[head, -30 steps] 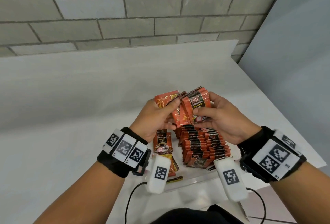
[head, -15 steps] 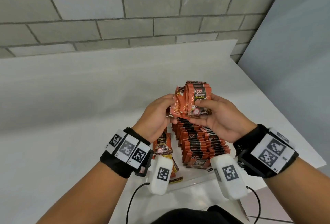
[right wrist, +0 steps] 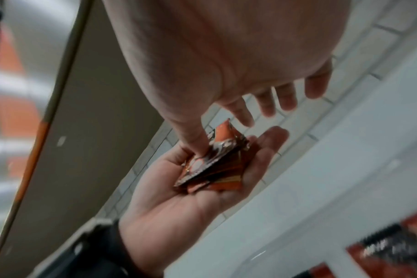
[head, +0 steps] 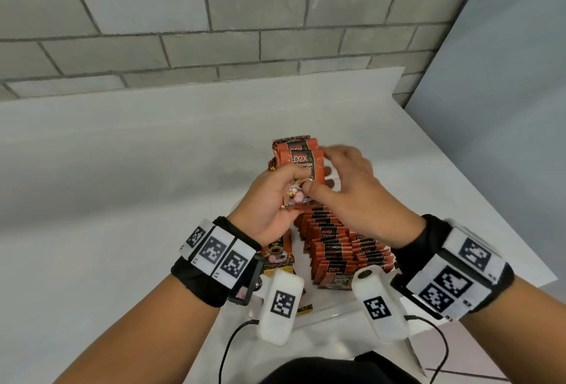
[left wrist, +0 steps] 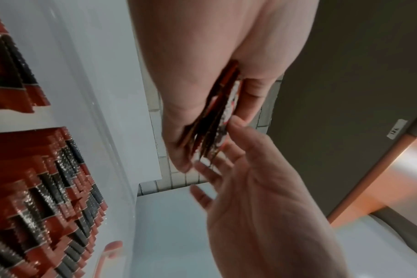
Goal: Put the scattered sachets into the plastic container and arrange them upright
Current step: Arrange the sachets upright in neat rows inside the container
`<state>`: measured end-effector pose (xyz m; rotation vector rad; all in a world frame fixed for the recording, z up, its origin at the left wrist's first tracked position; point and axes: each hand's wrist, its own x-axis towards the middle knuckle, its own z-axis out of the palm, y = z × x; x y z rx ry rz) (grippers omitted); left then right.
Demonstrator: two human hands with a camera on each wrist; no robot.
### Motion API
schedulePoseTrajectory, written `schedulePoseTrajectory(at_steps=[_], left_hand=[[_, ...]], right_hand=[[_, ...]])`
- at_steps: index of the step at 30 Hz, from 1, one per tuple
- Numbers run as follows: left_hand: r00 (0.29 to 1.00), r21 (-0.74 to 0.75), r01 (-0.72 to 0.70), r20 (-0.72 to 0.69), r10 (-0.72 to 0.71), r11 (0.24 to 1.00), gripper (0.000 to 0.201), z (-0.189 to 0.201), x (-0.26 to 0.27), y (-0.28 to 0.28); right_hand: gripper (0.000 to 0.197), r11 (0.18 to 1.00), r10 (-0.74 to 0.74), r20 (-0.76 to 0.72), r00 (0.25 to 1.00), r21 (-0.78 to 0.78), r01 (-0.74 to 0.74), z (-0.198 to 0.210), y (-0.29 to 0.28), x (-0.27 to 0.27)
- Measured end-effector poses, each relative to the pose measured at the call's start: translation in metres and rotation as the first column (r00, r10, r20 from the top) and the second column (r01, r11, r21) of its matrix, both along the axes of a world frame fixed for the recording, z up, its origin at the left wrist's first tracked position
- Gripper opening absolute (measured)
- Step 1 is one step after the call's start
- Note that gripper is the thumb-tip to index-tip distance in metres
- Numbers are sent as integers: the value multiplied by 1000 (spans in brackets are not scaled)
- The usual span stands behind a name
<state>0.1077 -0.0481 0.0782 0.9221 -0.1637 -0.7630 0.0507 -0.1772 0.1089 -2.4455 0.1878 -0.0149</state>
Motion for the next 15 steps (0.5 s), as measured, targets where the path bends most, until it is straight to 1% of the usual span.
schedulePoseTrajectory(at_steps=[1, 2, 3, 5, 6, 7, 10, 13, 15], left_hand=[[1000, 8, -7, -3, 7, 1000, 31, 0, 0, 1], [1000, 19, -9, -12, 9, 1000, 34, 1, 0, 1], [1000, 20, 3, -16, -3, 1000, 30, 2, 0, 1], [998, 0, 48, -39, -48, 999, 19, 6, -2, -1], [997, 1, 64, -48, -64, 998, 14, 6, -3, -3], [996, 4, 76, -44, -75, 997, 11, 7, -3, -4], [995, -12, 81, -50, -81, 997, 8, 4, -4, -5], [994, -17, 89, -58, -90, 996, 8, 1, -4, -5], [992, -59, 102, -62, -105, 993, 10, 0, -3, -5]], right_hand=[[73, 999, 15, 51, 999, -46, -13, 2, 0, -2], [87, 997, 73, 107, 992, -44, -69, 5, 1, -4], [99, 987, 158, 146, 977, -49, -152, 6, 3, -5], [113, 939, 320, 150, 936, -181, -292, 5, 6, -6], [115, 917, 357, 148, 922, -246, -315, 2, 6, -4], [114, 910, 362, 152, 920, -272, -313, 0, 5, -2], [105, 933, 330, 159, 930, -204, -297, -3, 1, 1], [107, 936, 341, 161, 926, -145, -320, -6, -1, 0], [108, 941, 338, 161, 927, -87, -327, -5, -2, 0]])
